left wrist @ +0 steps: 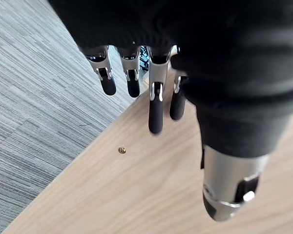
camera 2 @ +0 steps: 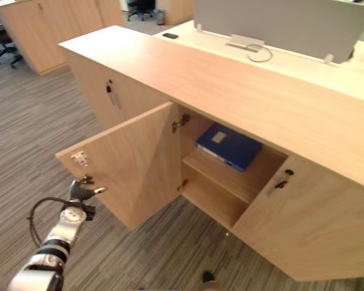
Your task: Walk over to the cabinet, pick up the folder, carry it to the office cabinet, place the folder inside the office cabinet, then close the office cabinet door
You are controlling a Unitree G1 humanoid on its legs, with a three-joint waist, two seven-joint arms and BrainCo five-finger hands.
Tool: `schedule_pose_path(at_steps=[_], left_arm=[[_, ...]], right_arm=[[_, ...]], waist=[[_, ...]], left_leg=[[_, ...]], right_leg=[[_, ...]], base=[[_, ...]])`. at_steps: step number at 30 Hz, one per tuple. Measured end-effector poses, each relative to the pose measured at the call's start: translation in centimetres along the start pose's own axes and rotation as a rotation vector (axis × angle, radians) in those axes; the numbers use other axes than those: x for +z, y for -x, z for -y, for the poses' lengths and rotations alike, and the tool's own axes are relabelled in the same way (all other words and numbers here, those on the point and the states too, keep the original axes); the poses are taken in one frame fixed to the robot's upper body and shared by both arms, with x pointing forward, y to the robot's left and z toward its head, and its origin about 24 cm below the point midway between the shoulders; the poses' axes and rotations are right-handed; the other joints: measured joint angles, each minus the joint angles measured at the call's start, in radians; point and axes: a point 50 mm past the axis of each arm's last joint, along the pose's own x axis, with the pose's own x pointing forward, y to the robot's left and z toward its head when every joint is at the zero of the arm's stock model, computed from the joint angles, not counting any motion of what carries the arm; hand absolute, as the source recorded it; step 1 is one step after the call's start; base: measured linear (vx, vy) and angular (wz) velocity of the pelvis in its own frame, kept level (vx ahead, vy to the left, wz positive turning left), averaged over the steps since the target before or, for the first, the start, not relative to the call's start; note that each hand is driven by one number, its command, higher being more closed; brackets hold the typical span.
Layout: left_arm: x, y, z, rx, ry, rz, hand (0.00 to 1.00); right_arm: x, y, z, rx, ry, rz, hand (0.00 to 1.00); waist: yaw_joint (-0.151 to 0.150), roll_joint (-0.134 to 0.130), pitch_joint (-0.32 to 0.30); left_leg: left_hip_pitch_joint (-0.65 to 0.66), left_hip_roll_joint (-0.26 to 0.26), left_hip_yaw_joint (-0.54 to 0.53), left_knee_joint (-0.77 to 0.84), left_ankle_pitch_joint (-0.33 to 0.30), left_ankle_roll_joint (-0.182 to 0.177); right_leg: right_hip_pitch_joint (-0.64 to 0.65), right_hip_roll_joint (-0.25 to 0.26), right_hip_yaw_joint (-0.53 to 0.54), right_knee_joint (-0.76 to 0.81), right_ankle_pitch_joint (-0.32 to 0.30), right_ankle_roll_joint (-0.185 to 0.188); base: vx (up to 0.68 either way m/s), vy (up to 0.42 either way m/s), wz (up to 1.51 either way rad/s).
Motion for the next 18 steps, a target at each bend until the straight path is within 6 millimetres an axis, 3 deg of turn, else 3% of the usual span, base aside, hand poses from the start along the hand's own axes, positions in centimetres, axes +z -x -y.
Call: schedule_pose_path(at_steps=[7, 11, 18], left_arm=[[-3.2, -0.9, -3.9, 0.057, 0.126, -0.219, 0.00], [-4.8, -0.6, -4.9, 0.080, 0.274, -0.316, 0.00], [-5.3, -0.5, -5.7, 0.094, 0.350, -0.341, 0.00]], right_arm=[[-1.1, 0.0, 1.8, -0.036, -0.107, -0.044, 0.00], [-3.0, 0.4, 3.3, -0.064, -0.126, -0.096, 0.00], [-3.9, 0.6, 4.6, -0.091, -0.175, -0.121, 0.00]], waist=[[-0.036, 0.002, 0.001], [-0.041, 0.007, 0.004], [-0.042, 0.007, 0.004]], left_leg=[[0.053, 0.024, 0.045, 0.000, -0.032, -0.027], [0.068, 0.041, 0.065, 0.000, -0.044, -0.039], [0.066, 0.040, 0.065, 0.000, -0.045, -0.040]], right_leg=[[-0.001, 0.035, 0.078, 0.000, 0.006, -0.001], [-0.007, 0.058, 0.102, 0.001, 0.011, -0.009], [-0.012, 0.059, 0.107, 0.003, 0.013, -0.011]], base=[[0.05, 0.004, -0.41], [-0.03, -0.013, -0.19], [-0.02, 0.000, -0.05]])
